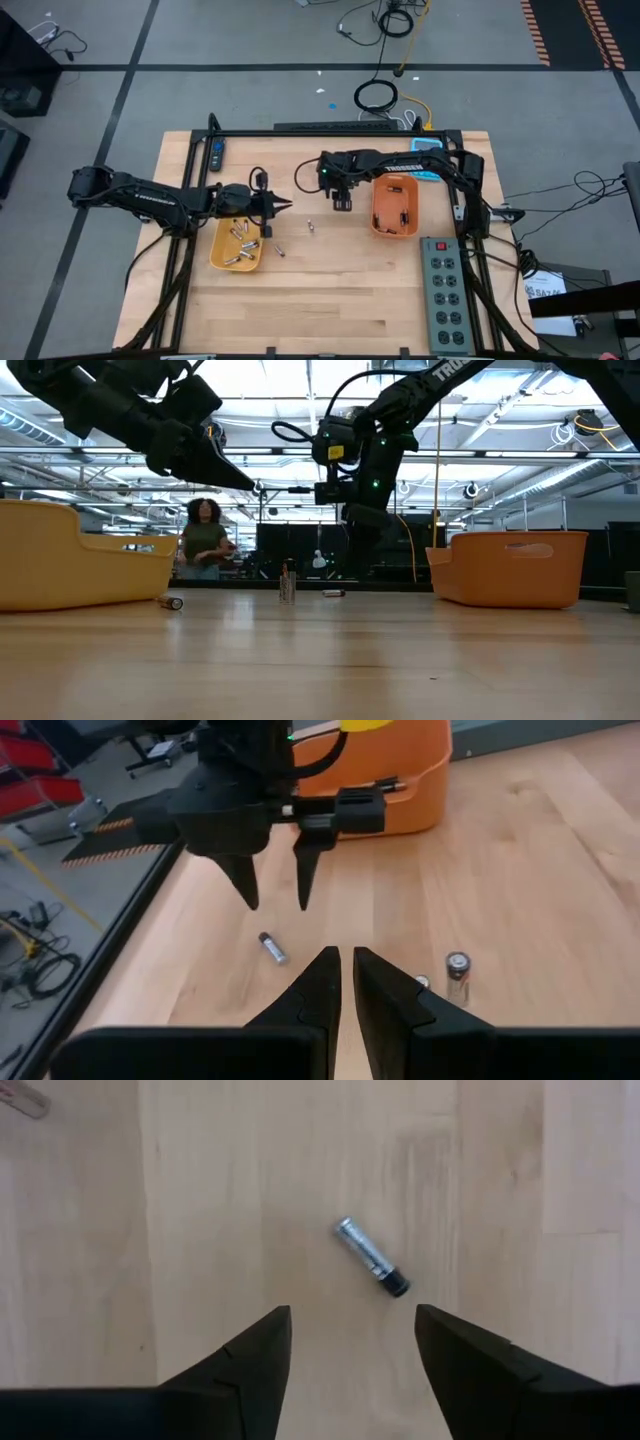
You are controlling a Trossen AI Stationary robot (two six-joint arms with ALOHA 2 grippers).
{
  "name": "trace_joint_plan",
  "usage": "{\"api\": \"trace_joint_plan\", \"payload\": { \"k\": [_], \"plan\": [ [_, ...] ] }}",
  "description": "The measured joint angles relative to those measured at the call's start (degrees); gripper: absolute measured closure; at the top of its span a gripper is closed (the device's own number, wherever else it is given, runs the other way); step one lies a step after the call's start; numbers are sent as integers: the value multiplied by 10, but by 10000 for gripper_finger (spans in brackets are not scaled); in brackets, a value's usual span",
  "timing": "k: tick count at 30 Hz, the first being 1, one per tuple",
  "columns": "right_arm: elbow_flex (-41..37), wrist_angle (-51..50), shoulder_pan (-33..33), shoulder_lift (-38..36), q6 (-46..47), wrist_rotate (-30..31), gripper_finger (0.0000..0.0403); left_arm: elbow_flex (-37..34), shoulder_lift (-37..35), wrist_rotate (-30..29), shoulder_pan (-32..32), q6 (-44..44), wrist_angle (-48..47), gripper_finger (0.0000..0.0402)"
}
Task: Sort batteries
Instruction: Put the silver battery into the yellow bin
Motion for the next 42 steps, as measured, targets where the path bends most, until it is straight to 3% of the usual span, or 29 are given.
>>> {"api": "trace_joint_plan", "payload": {
  "k": [7, 10, 14, 23, 30, 38, 42],
  "plan": [
    [0, 22, 5, 0, 8, 9, 236, 0, 0, -11, 0, -2, -18, 359],
    [0, 19, 13, 0, 8, 49, 263, 0, 0, -17, 0, -5, -19, 359],
    [0, 12, 13, 0, -7, 34, 284, 0, 0, -33, 0, -5, -18, 359],
    [0, 7, -11, 3, -68, -10, 241, 0, 0, -35, 0, -1, -16, 359],
    [0, -6, -16, 19, -123, -1, 209, 0, 0, -35, 0, 14, -5, 359],
    [25, -20, -18, 25, -123, 28, 222, 0, 0, -32, 17, 14, 8, 359],
    [40, -36, -12, 24, -87, -2, 239, 0, 0, -32, 23, 11, 8, 359]
  ]
}}
